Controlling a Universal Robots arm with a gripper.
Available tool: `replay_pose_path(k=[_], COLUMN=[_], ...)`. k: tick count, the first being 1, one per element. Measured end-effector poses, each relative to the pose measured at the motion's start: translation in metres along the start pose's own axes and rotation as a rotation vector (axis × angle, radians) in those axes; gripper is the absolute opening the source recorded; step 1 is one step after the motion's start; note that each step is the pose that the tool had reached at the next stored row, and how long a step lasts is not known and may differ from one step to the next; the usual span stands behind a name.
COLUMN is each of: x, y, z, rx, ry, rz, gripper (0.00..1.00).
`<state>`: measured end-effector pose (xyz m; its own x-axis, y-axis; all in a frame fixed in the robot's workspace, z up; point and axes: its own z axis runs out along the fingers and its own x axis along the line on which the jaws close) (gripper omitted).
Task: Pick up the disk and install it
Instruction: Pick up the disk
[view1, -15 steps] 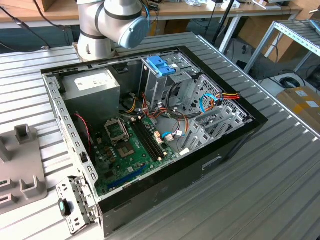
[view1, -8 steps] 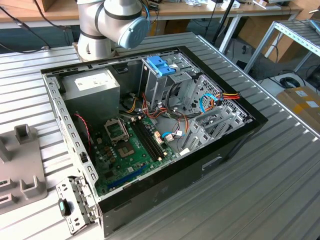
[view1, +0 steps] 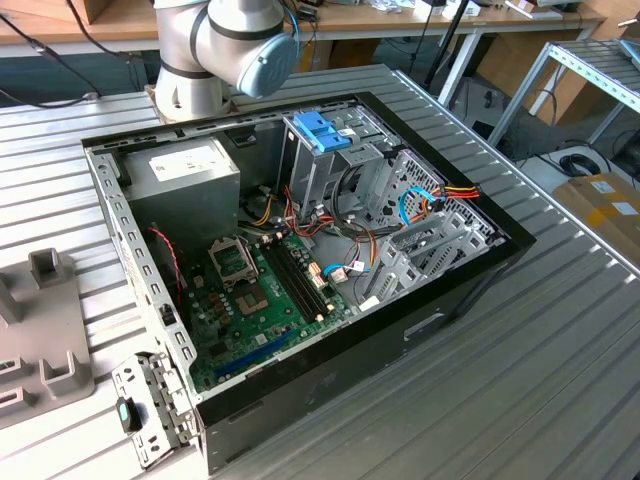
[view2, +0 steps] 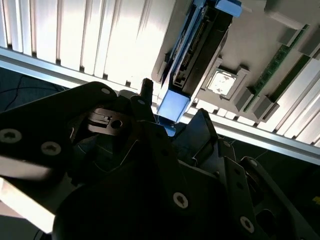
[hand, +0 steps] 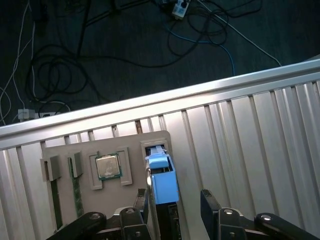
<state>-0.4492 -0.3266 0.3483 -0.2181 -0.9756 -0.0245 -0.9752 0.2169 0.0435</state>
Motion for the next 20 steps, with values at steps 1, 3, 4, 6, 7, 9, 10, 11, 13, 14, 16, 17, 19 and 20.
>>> replay_pose_path(k=[1, 3, 4, 6, 7, 9, 10, 11, 13, 14, 16, 17, 19, 20], x=[0.0014, 0.0025, 0.0031, 0.0040, 0.0043, 0.0049, 0.0051, 0.0052, 0.0055, 0.0056, 0.0056, 0.0056, 0.0057, 0.0057], y=[-0.0004, -0.0006, -0.0008, -0.0010, -0.0011, -0.0013, -0.0014, -0.0015, -0.0017, -0.0017, -0.0019, -0.0019, -0.0020, -0.0020], z=[0.0013, 0.0028, 0.0039, 0.0058, 0.0066, 0.0084, 0.0096, 0.0108, 0.0139, 0.0147, 0.0168, 0.0173, 0.0181, 0.0184], rx=[0.0001, 0.0000, 0.0000, 0.0000, -0.0001, 0.0000, 0.0000, 0.0000, 0.0000, 0.0000, -0.0001, -0.0003, -0.0008, -0.0012], ry=[-0.0001, 0.0000, -0.0001, 0.0000, 0.0000, 0.0000, -0.0001, 0.0000, -0.0001, -0.0001, 0.0000, 0.0006, 0.0022, 0.0029], rz=[0.000, 0.000, 0.000, 0.000, 0.000, 0.000, 0.000, 0.000, 0.000, 0.000, -0.001, -0.007, -0.036, -0.053], gripper=[0.54, 0.54, 0.54, 0.54, 0.54, 0.54, 0.54, 0.54, 0.54, 0.54, 0.54, 0.54, 0.54, 0.54])
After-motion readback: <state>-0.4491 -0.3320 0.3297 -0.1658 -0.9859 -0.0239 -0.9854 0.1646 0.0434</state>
